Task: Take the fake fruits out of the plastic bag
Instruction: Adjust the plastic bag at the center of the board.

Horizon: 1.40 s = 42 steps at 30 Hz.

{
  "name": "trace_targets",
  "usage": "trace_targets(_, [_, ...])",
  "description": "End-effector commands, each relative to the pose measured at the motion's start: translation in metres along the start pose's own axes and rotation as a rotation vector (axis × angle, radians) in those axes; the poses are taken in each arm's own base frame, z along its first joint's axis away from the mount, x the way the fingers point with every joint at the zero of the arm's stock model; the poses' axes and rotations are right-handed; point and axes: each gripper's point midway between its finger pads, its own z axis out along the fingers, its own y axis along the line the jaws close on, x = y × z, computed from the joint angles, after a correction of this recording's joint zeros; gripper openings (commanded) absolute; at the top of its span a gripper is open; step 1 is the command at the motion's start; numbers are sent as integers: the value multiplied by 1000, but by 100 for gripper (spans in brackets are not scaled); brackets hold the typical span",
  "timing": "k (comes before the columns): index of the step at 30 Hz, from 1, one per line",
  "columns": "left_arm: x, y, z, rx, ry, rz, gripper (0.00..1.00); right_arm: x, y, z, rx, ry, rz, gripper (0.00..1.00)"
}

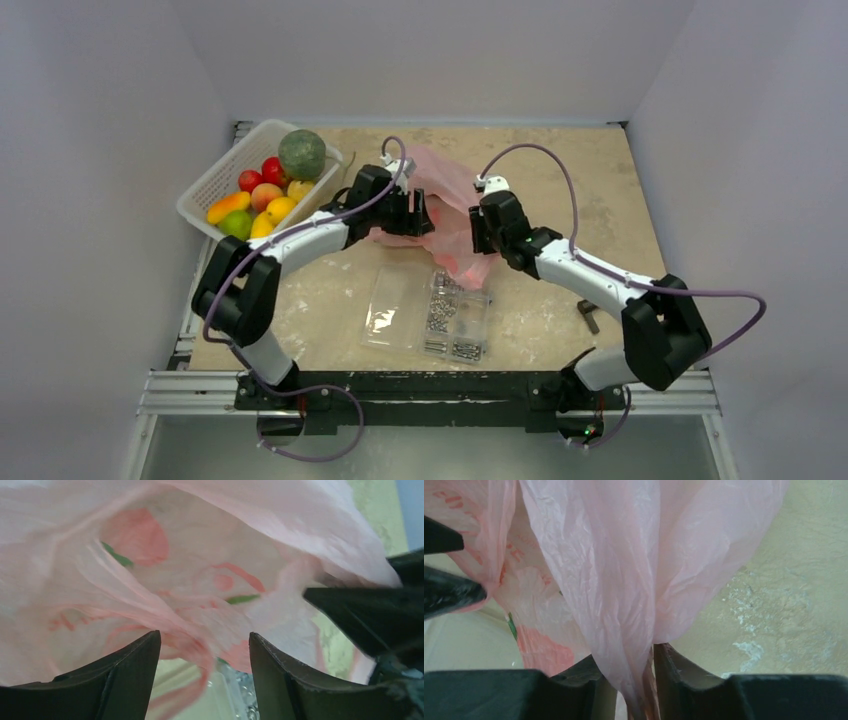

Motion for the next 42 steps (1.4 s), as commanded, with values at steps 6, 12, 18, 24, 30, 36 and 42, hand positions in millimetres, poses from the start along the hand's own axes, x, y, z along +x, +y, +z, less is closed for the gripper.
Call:
trace_targets(6, [-7, -85, -36, 99, -207, 189, 59, -54, 32, -24, -154, -101, 9, 0])
trace_targets(12, [-32, -74, -11, 6, -295, 31, 52, -64, 50, -47, -284, -148, 11, 0])
trace_targets(18, [-43, -72, 19, 24, -356, -228, 32, -55, 64, -44, -372, -155, -2, 0])
trace_targets(24, [-32, -71, 35, 41, -301, -307, 39, -37, 59, -39, -357, -122, 1, 0])
trace_targets(30, [-27, -60, 20, 46, -343, -274, 55, -11, 2, -33, -56, -60, 18, 6])
trace_targets(36, [-19, -64, 22, 79, -320, -263, 63, 6, -33, -23, 159, -36, 86, 77])
trace_targets(42, [-12, -67, 21, 110, -324, -270, 57, -24, -11, -15, 71, -122, 148, 89])
